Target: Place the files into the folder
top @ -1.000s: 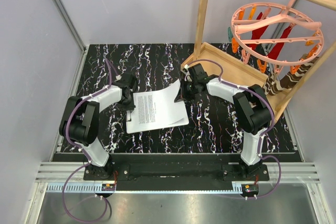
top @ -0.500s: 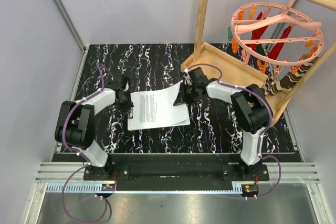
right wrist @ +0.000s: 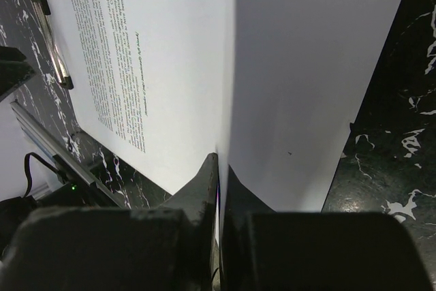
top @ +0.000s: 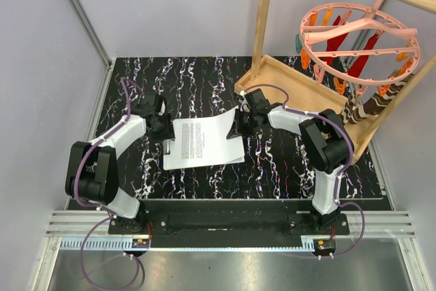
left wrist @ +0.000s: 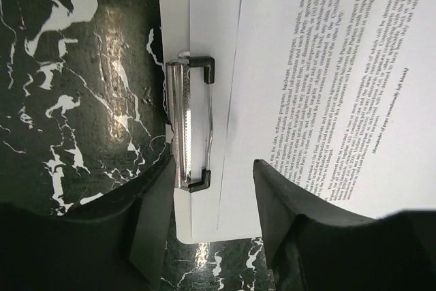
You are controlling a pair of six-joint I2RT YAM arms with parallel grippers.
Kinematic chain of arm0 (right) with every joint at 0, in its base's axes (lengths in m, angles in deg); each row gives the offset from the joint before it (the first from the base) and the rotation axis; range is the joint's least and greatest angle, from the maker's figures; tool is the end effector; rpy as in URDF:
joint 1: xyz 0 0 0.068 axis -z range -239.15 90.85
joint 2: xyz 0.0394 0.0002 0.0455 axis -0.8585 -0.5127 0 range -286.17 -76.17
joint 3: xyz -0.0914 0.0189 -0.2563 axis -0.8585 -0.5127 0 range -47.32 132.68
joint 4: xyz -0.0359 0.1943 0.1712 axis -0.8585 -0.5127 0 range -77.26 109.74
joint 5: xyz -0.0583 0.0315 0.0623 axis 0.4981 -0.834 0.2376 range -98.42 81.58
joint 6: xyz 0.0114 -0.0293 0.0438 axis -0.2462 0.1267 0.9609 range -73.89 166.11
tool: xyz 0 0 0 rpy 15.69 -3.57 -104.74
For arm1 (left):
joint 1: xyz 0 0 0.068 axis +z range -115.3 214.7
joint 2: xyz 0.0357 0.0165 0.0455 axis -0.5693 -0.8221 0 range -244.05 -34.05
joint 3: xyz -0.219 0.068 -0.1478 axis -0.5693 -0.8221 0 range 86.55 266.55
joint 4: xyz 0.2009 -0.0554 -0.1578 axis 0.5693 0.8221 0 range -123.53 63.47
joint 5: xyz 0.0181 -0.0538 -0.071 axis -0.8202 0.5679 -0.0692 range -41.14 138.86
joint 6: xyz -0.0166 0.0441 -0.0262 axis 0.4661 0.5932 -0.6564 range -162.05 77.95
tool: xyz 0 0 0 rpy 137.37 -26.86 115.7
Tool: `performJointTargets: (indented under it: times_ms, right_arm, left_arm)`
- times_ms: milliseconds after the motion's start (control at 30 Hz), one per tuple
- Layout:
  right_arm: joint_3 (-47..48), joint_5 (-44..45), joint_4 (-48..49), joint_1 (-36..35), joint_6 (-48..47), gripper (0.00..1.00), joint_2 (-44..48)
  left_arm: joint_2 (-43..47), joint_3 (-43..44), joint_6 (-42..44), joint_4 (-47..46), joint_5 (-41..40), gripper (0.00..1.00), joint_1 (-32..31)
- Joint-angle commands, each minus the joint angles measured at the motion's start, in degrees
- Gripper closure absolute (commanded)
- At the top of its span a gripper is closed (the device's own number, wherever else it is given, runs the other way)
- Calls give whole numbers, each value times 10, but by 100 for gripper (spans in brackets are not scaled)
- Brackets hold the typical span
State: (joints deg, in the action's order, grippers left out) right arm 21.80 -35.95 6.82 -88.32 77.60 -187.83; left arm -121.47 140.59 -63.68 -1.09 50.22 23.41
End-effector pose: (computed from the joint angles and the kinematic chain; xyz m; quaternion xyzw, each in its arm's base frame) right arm 0.3398 0.2085 0.1504 -0.0518 0.9288 0.3417 0.1341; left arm 0.2847 -0.0577 0.1926 -0.0856 0.9740 -0.0705 0.1975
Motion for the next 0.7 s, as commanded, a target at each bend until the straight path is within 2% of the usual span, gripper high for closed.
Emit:
performJointTargets:
  times_ms: [0, 300, 567, 667]
  right_arm:
    - [1, 2, 18, 4, -12, 94, -2]
    - [8, -2, 18, 4, -14, 98, -3]
    - [10, -3, 18, 3, -14, 100, -3]
    - [12, -4, 19, 3, -12, 100, -5]
  left_arm:
    - [-2, 39, 19, 2, -11, 46, -3]
    - [-92, 83, 50, 36, -70, 48, -8]
    - [-127, 81, 51, 32, -72, 51, -15]
    - [-144, 79, 48, 36, -73, 55, -15]
